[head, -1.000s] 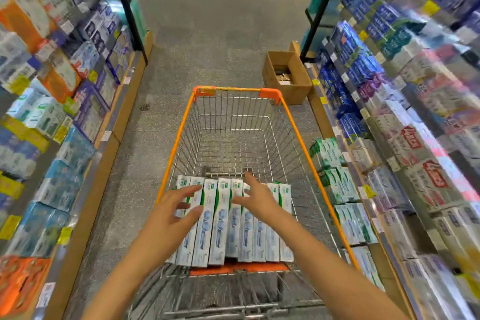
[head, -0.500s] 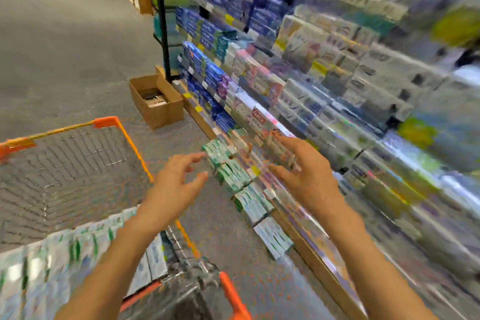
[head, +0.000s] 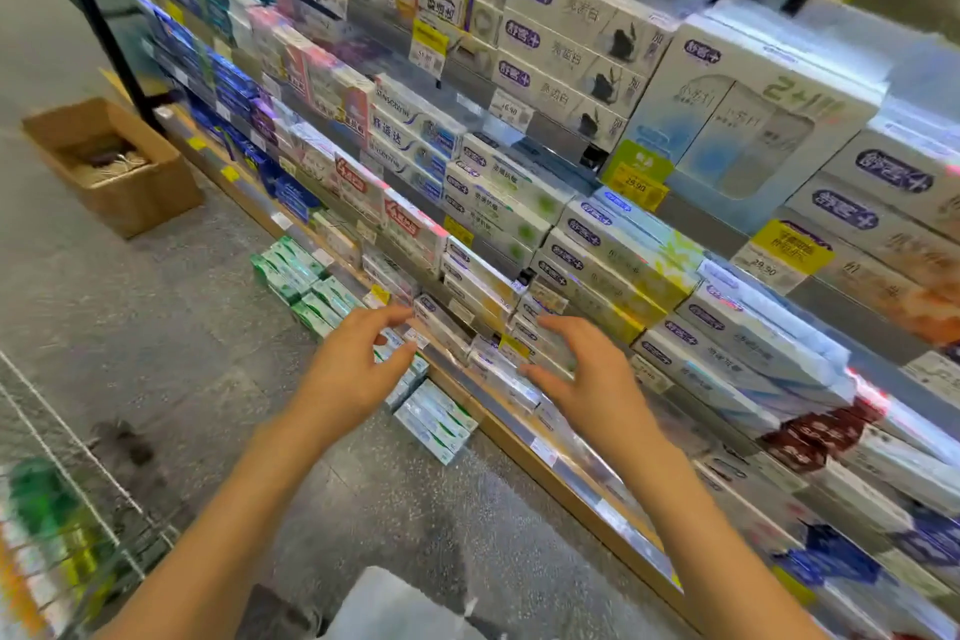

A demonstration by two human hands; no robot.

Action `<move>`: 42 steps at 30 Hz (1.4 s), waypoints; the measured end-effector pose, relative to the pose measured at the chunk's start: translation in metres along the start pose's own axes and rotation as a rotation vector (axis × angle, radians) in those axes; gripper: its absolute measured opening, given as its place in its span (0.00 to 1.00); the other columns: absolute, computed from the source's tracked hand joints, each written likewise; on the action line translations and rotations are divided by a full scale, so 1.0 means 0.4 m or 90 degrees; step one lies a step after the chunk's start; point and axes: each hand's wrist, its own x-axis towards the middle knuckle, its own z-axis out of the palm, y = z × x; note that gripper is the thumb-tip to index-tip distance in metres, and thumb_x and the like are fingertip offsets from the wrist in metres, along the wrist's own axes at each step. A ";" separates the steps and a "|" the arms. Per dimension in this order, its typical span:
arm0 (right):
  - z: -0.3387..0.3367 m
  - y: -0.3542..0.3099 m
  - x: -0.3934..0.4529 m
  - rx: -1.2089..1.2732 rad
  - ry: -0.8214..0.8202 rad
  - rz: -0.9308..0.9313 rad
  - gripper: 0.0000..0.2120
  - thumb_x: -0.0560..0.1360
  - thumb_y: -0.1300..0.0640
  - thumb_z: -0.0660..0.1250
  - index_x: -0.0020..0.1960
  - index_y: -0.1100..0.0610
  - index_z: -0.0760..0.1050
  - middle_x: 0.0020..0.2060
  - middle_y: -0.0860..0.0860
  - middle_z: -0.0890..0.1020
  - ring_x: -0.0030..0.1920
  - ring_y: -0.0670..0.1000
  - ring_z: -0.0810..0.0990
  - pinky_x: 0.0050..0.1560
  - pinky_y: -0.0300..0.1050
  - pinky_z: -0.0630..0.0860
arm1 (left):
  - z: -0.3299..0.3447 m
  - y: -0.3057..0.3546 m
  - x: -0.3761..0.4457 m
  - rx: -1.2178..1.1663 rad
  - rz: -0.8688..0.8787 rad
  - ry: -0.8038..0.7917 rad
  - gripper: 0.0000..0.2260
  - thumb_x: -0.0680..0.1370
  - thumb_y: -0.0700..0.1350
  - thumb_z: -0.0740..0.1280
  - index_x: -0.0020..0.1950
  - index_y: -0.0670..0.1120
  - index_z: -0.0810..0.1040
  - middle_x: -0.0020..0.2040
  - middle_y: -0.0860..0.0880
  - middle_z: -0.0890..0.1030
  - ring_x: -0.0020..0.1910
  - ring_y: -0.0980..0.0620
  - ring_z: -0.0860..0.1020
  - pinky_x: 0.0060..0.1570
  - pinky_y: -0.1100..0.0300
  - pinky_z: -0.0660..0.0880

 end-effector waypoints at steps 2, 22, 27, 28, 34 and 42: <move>0.029 0.038 0.023 0.011 -0.015 0.025 0.24 0.74 0.50 0.70 0.68 0.54 0.69 0.63 0.48 0.75 0.65 0.49 0.71 0.64 0.38 0.64 | 0.025 -0.017 0.054 0.015 -0.005 -0.018 0.16 0.78 0.46 0.66 0.66 0.48 0.73 0.57 0.51 0.73 0.51 0.54 0.71 0.51 0.63 0.66; 0.922 0.709 0.377 0.066 -0.285 0.282 0.22 0.74 0.51 0.70 0.62 0.64 0.72 0.53 0.57 0.77 0.51 0.56 0.75 0.42 0.44 0.70 | 0.683 -0.798 0.597 0.400 0.000 -0.366 0.26 0.77 0.50 0.67 0.73 0.49 0.63 0.66 0.44 0.71 0.63 0.44 0.71 0.58 0.50 0.71; 1.349 0.968 0.364 0.065 -0.348 0.329 0.30 0.73 0.49 0.71 0.69 0.61 0.67 0.56 0.57 0.77 0.49 0.54 0.76 0.45 0.44 0.73 | 1.021 -1.148 0.652 0.671 0.175 -0.545 0.32 0.76 0.54 0.67 0.74 0.45 0.58 0.70 0.41 0.64 0.69 0.41 0.64 0.64 0.46 0.66; 1.426 1.011 0.359 0.045 -0.363 0.335 0.30 0.73 0.48 0.71 0.69 0.61 0.67 0.57 0.57 0.77 0.52 0.56 0.77 0.49 0.47 0.74 | 1.081 -1.214 0.654 0.708 0.205 -0.562 0.34 0.75 0.55 0.68 0.75 0.45 0.56 0.71 0.41 0.62 0.71 0.41 0.61 0.66 0.46 0.64; 1.741 1.177 0.366 -0.130 -0.413 0.202 0.39 0.72 0.40 0.68 0.71 0.62 0.59 0.66 0.59 0.66 0.66 0.59 0.65 0.63 0.53 0.68 | 1.307 -1.482 0.705 0.722 0.268 -0.521 0.46 0.71 0.58 0.71 0.78 0.47 0.45 0.75 0.43 0.55 0.74 0.42 0.56 0.67 0.46 0.62; 1.866 1.235 0.382 -0.206 -0.304 0.195 0.42 0.69 0.35 0.67 0.71 0.60 0.57 0.65 0.57 0.64 0.66 0.59 0.63 0.66 0.52 0.62 | 1.406 -1.587 0.747 0.712 0.346 -0.460 0.32 0.76 0.51 0.65 0.74 0.45 0.54 0.69 0.43 0.61 0.67 0.43 0.62 0.63 0.51 0.64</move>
